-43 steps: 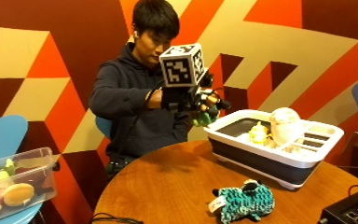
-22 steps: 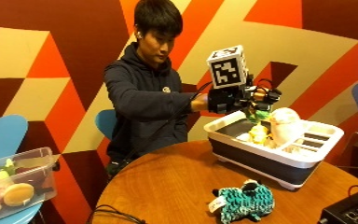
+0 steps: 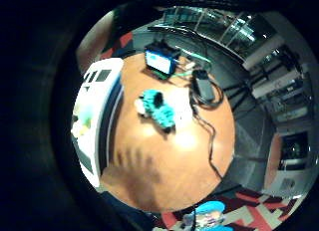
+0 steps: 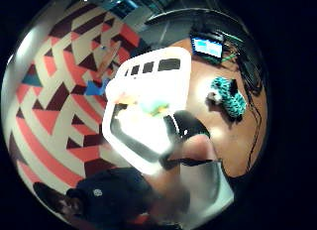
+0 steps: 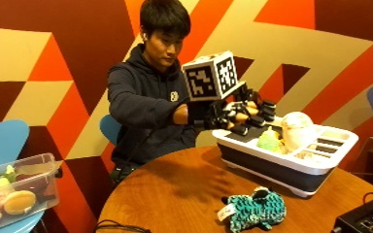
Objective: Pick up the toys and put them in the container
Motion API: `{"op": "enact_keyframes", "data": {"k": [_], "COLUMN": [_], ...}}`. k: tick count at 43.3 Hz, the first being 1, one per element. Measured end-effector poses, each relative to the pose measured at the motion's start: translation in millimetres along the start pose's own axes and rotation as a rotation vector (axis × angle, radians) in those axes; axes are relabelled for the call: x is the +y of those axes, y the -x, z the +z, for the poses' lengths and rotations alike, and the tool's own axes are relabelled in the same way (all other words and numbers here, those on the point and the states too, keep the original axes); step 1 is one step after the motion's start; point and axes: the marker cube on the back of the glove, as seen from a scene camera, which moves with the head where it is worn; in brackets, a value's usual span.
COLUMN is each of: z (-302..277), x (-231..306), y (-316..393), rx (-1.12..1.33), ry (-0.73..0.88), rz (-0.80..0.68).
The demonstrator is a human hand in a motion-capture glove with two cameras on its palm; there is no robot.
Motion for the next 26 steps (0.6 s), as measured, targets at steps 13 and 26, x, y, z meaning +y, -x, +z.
{"op": "enact_keyframes", "data": {"k": [13,26], "z": [124.1,167.1], "x": [-43.7,-40.0], "y": [-52.8,-58.8], "rx": [0.01,0.108], "ry": [0.269,0.238], "rz": [0.12,0.066]}}
